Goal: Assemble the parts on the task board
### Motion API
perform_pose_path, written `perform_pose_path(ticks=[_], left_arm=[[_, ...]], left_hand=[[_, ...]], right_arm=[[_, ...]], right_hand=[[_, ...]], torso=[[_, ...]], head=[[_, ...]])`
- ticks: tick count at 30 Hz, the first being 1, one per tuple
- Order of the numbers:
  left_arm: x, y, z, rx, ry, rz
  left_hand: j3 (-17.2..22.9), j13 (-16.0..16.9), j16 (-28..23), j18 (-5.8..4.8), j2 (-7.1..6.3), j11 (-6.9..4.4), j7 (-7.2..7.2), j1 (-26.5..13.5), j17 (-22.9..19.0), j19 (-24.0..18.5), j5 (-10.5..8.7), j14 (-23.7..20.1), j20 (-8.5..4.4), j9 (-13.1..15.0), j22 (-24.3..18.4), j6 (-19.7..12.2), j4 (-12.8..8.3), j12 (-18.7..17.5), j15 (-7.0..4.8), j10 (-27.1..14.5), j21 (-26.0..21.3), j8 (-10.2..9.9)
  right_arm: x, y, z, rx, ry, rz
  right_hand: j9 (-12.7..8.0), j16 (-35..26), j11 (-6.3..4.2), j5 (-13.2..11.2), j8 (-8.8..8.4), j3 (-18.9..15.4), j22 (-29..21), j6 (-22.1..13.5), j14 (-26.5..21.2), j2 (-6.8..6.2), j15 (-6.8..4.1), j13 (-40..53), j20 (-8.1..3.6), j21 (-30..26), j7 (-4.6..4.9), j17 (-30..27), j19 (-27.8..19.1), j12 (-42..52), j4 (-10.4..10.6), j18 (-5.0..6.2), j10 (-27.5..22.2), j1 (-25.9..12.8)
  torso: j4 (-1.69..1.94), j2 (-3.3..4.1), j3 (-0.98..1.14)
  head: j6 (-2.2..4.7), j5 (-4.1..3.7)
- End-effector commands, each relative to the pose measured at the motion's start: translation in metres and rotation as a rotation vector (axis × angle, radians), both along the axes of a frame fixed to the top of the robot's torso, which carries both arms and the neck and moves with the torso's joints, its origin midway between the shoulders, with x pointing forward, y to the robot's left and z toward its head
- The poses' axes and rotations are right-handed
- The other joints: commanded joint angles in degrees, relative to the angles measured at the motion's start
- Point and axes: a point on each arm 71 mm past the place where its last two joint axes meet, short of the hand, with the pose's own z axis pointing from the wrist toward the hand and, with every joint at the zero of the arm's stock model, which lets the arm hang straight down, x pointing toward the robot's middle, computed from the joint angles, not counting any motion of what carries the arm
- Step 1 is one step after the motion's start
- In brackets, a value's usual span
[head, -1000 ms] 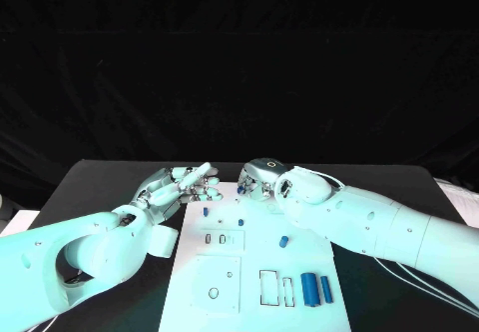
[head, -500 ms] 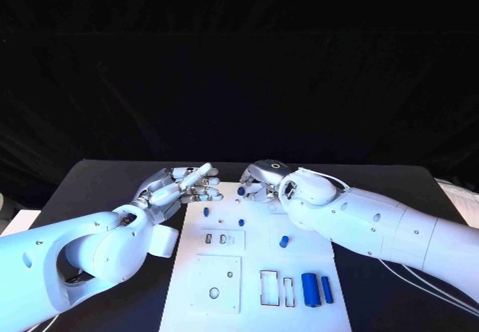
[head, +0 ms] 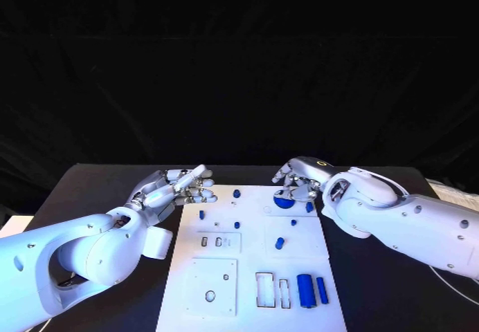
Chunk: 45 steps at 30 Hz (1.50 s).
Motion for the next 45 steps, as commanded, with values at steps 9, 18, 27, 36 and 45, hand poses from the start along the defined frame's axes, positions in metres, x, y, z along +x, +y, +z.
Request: perform_pose_path(ticks=[9, 18, 27, 36, 45], left_arm=[[0.002, 0.000, 0.000, -0.011, 0.002, -0.015], [0.003, -0.001, 0.000, -0.011, 0.004, -0.018], [0.004, -0.001, -0.001, -0.011, 0.005, -0.019], [0.004, -0.002, -0.001, -0.011, 0.006, -0.020], [0.004, -0.002, -0.001, -0.010, 0.008, -0.022]], left_hand=[[0.05, 0.10, -0.36, 0.67, 0.49, 0.12, 0.08, 0.67, 0.21, -0.09, 0.05, -0.18, 0.32, 0.07, -0.11, -0.30, -0.56, -0.32, 0.07, -0.36, -0.27, -0.34], [0.06, 0.11, -0.41, 0.67, 0.56, 0.12, 0.08, 0.80, 0.27, -0.09, 0.05, -0.19, 0.32, 0.08, -0.12, -0.30, -0.67, -0.31, 0.07, -0.38, -0.30, -0.33], [0.08, 0.12, -0.43, 0.67, 0.62, 0.12, 0.08, 0.88, 0.31, -0.09, 0.06, -0.19, 0.33, 0.08, -0.13, -0.30, -0.73, -0.31, 0.07, -0.38, -0.31, -0.33], [0.11, 0.13, -0.48, 0.68, 0.70, 0.12, 0.07, 1.01, 0.37, -0.09, 0.06, -0.20, 0.33, 0.09, -0.14, -0.31, -0.83, -0.30, 0.07, -0.39, -0.34, -0.32], [0.11, 0.13, -0.48, 0.68, 0.70, 0.12, 0.07, 1.01, 0.37, -0.09, 0.06, -0.20, 0.33, 0.09, -0.14, -0.31, -0.83, -0.30, 0.07, -0.39, -0.34, -0.32]], right_arm=[[0.000, -0.028, -0.009, 0.033, 0.172, -0.157], [0.008, -0.016, -0.015, -0.017, 0.158, -0.158], [0.012, -0.005, -0.020, -0.050, 0.150, -0.149], [0.015, -0.001, -0.025, -0.084, 0.153, -0.157], [0.018, 0.000, -0.030, -0.104, 0.148, -0.167]], right_hand=[[0.12, 9.22, -1.01, 4.52, 0.39, -13.29, 8.97, -1.00, 3.48, 0.93, -0.36, 36.61, -0.38, 5.99, -0.67, 13.45, 2.26, 30.92, 5.91, -2.00, -2.38, 3.04], [0.16, 12.78, -0.52, 4.58, 0.71, -15.74, 12.64, -0.92, 4.32, 1.74, 0.11, 58.39, 0.04, 8.17, -0.31, 19.87, 3.23, 51.46, 7.86, -2.55, 1.17, 5.09], [0.20, 13.69, -0.48, 4.58, 1.01, -15.98, 13.92, -0.60, 4.60, 2.40, 0.19, 64.04, 0.13, 8.89, -0.28, 21.66, 3.61, 57.08, 7.83, -2.78, 3.13, 5.77], [0.19, 14.28, -0.39, 4.43, 1.21, -15.85, 14.86, -0.39, 4.78, 3.05, 0.29, 67.88, 0.24, 9.41, -0.21, 22.83, 3.89, 60.97, 7.10, -2.94, 4.54, 6.69], [0.22, 14.61, -0.34, 2.75, 1.51, -14.79, 15.51, 0.17, 4.88, 4.58, 0.37, 69.90, 0.30, 9.79, -0.15, 23.51, 4.06, 62.90, 6.08, -3.05, 5.21, 7.75]], torso=[[-1.04, -0.41, 0.20], [-0.88, -0.32, 0.22], [-0.90, -0.27, 0.28], [-0.86, -0.27, 0.27], [-0.83, -0.25, 0.31]], head=[[0.07, 0.55], [-0.26, 0.62], [-0.42, 0.72], [-0.67, 0.64], [-0.82, 0.70]])
